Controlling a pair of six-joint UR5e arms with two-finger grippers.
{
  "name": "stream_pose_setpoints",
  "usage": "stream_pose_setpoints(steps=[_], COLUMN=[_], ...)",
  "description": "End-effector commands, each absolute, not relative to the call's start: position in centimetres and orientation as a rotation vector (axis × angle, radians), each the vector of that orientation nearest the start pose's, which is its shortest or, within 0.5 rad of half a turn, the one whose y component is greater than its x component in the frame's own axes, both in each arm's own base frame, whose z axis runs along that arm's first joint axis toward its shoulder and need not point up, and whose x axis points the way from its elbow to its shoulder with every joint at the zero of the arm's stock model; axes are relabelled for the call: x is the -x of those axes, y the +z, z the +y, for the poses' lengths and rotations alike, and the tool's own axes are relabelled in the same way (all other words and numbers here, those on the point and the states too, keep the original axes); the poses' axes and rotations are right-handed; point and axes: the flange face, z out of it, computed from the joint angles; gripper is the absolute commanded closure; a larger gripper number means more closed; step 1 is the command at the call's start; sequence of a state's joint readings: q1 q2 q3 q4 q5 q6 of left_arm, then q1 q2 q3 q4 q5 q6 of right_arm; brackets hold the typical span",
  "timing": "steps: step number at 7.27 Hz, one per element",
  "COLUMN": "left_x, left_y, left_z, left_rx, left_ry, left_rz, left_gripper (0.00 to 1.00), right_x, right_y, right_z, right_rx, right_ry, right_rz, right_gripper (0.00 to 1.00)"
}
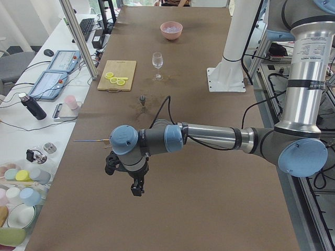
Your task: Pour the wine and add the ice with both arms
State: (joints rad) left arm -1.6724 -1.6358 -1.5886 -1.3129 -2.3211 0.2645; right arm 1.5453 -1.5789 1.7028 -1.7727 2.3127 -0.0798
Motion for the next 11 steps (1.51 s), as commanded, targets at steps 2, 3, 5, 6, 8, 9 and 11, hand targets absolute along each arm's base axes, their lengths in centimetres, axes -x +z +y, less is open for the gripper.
stream_pose_setpoints(steps=[2, 3, 5, 6, 8, 9, 11], left_x=[11.59, 11.60, 11.59, 11.59, 11.59, 11.59, 11.60], left_y=[64.66, 64.68, 64.76, 64.76, 64.76, 64.76, 64.83], left_z=[-49.38, -49.37, -49.29, -49.29, -49.29, -49.29, -49.35], left_rx=[0.033, 0.035, 0.036, 0.036, 0.036, 0.036, 0.037], left_ry=[0.082, 0.082, 0.082, 0.082, 0.082, 0.082, 0.082], left_rz=[0.766, 0.765, 0.765, 0.765, 0.765, 0.765, 0.766], left_gripper=[0.02, 0.02, 0.02, 0.02, 0.02, 0.02, 0.02], right_x=[-6.64, -6.78, -6.93, -6.93, -6.93, -6.93, -6.95], right_y=[61.97, 62.04, 61.89, 61.88, 61.88, 61.95, 61.75], right_z=[-47.65, -47.56, -47.61, -47.62, -47.62, -47.62, -47.76], right_rx=[0.051, 0.051, 0.047, 0.046, 0.046, 0.047, 0.043], right_ry=[-0.029, -0.025, -0.024, -0.024, -0.024, -0.024, -0.026], right_rz=[-0.811, -0.811, -0.811, -0.811, -0.811, -0.811, -0.808], right_gripper=[0.00, 0.00, 0.00, 0.00, 0.00, 0.00, 0.00])
